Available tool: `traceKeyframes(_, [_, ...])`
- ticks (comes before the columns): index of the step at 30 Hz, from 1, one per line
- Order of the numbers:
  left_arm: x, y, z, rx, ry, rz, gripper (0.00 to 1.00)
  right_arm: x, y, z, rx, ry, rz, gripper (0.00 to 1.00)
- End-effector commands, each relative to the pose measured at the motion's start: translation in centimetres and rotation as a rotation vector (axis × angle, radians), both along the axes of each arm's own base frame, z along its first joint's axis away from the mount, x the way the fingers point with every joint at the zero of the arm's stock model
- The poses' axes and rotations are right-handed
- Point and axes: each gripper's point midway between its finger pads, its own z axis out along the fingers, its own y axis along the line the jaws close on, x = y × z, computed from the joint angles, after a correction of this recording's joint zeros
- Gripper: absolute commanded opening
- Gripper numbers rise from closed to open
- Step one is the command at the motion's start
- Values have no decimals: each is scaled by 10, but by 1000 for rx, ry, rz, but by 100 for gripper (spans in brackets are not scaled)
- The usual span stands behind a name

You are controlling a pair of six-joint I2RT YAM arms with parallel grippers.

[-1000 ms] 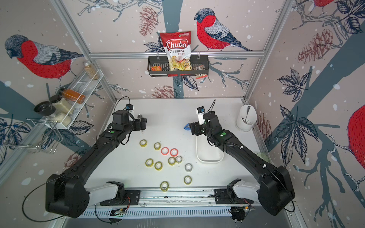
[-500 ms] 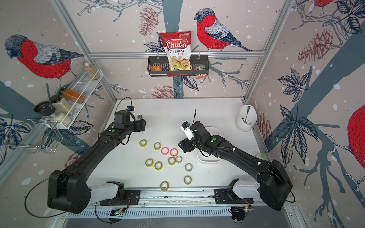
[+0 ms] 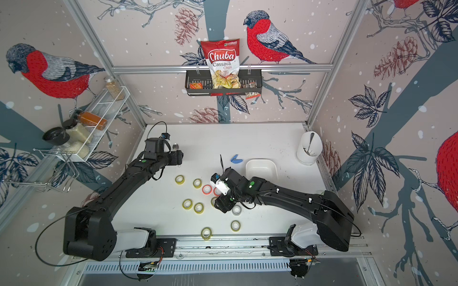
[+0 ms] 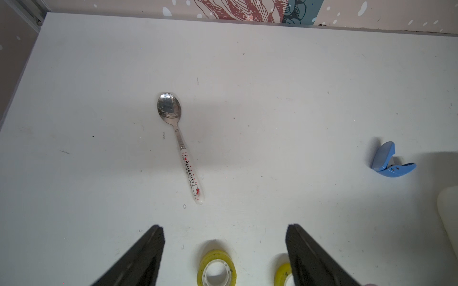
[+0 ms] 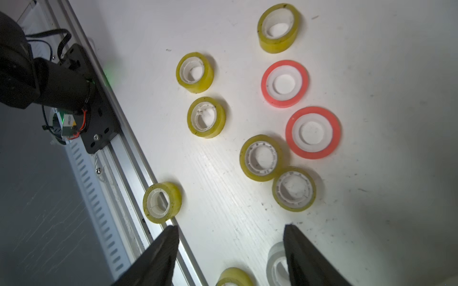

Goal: Put the transparent tape into the storage box
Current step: Pick up the tape from the center of the board.

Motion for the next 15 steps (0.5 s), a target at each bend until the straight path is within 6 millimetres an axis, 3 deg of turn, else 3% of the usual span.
traceKeyframes(1, [0, -2, 0, -13, 7, -18, 82, -22, 3, -9, -54, 12, 89, 73])
traceKeyframes(15, [4, 8, -10, -41, 48, 17, 81, -74, 28, -38, -145, 48, 264, 59])
